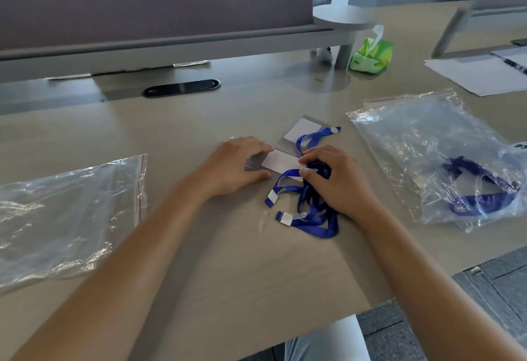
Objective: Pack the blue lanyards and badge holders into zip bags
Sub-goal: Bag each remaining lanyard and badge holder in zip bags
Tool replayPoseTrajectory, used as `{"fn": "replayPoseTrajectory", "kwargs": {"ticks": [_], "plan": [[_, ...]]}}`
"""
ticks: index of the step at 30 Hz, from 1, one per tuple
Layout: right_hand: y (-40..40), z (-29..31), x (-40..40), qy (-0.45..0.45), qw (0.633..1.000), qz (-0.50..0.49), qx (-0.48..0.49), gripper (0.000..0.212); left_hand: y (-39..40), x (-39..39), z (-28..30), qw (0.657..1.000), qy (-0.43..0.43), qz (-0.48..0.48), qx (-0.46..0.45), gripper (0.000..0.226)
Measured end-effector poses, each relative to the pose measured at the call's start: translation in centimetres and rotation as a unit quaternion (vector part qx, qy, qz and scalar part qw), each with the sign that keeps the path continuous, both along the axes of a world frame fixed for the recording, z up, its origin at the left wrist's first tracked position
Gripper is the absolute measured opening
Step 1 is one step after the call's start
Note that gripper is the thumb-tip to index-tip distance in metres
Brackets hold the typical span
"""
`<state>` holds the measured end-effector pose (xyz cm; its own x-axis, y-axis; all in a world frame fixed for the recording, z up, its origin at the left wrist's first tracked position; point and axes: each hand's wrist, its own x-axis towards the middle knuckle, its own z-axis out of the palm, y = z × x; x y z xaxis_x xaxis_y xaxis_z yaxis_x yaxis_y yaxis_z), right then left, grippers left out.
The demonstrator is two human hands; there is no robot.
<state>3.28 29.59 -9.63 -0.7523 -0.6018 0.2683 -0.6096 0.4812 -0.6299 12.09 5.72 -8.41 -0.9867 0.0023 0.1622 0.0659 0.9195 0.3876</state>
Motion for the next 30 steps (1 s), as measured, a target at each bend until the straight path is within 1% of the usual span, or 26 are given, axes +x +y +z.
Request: {"fn": "replayPoseTrajectory", "kwargs": {"ticks": [6, 9, 11, 14, 16, 19, 21, 23, 25, 28, 30], "plan": [[-0.1, 0.2, 0.3, -0.004, 1.000, -0.001, -0.005, 0.021, 0.1, 0.7, -0.1, 0.999, 0.027, 0.001, -0.022, 0.051], [-0.1, 0.3, 0.6, -0.005, 1.000, 0.005, -0.012, 0.028, 0.1, 0.8, -0.2, 0.997, 0.066, -0.002, -0.051, 0.041], [0.0, 0.5, 0.9, -0.007, 1.000, 0.013, -0.021, 0.031, 0.1, 0.9, 0.1, 0.994, 0.097, 0.009, -0.053, 0.034], [-0.1, 0.5, 1.3, 0.001, 0.999, 0.024, -0.030, 0.036, 0.4, 0.9, 0.7, 0.993, 0.113, 0.027, -0.028, 0.046], [-0.3, 0.4, 1.3, 0.010, 0.999, 0.026, -0.041, 0.035, 0.5, 1.1, 0.9, 0.992, 0.115, 0.042, -0.007, 0.046], [-0.8, 0.3, 1.0, 0.017, 0.997, 0.004, -0.079, 0.024, 0.6, 1.1, 0.9, 0.990, 0.130, 0.053, 0.025, 0.038], [-0.9, 0.4, 0.8, 0.018, 0.996, -0.016, -0.091, 0.023, 0.7, 1.2, 0.9, 0.989, 0.135, 0.042, 0.038, 0.033], [-0.9, 0.4, 0.8, 0.019, 0.995, -0.028, -0.091, 0.023, 0.8, 1.2, 0.9, 0.988, 0.139, 0.024, 0.061, 0.018], [-0.8, 0.5, 0.9, 0.026, 0.996, -0.027, -0.085, 0.025, 0.8, 1.1, 1.0, 0.985, 0.146, 0.021, 0.087, 0.004], [-0.4, 1.1, 1.3, 0.044, 0.995, -0.008, -0.088, 0.035, 0.8, 1.0, 1.2, 0.982, 0.158, 0.036, 0.093, 0.005], [0.0, 1.8, 1.9, 0.062, 0.995, -0.016, -0.076, 0.043, 0.6, 0.9, 1.1, 0.982, 0.161, 0.041, 0.087, 0.005]]}}
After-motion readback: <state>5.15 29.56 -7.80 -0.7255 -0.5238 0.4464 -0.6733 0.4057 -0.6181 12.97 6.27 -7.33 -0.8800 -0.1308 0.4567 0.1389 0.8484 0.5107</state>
